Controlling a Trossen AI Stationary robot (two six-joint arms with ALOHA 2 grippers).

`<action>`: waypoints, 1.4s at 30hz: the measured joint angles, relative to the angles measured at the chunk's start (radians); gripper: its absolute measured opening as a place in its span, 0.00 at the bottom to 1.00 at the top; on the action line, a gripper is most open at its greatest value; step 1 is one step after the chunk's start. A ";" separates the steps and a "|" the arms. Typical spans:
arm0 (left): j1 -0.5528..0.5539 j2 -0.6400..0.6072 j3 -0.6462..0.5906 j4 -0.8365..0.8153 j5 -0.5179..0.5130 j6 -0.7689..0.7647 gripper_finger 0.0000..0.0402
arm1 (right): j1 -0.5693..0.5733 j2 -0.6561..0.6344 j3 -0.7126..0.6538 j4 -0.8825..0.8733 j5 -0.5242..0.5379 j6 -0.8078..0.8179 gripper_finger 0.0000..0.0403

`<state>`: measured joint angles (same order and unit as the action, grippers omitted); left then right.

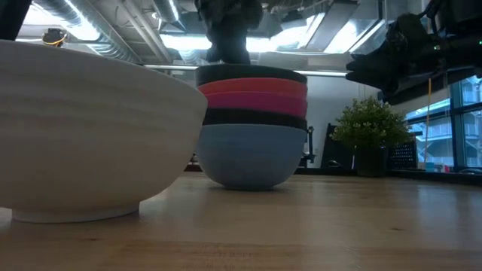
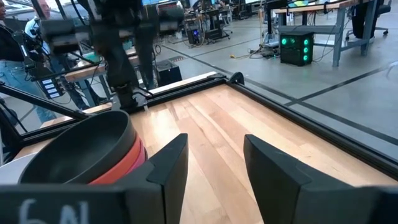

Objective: Nest bowls inside each other
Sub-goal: Stack the white bowl on top of the black bowl

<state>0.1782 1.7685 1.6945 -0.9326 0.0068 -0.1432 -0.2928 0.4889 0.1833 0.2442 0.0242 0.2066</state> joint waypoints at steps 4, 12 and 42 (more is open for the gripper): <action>-0.004 -0.061 0.003 0.035 -0.095 0.024 0.19 | 0.000 0.000 0.000 -0.004 0.000 0.000 0.39; -0.002 -0.243 0.004 0.032 -0.161 0.024 0.16 | 0.000 0.000 0.000 -0.004 0.000 -0.004 0.39; -0.309 -0.777 -0.623 0.362 -0.607 -0.315 0.10 | 0.000 -0.001 0.000 -0.001 -0.074 0.018 0.39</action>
<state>-0.1307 0.9913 1.0720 -0.5702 -0.5998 -0.4580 -0.2924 0.4881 0.1833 0.2428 -0.0497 0.2246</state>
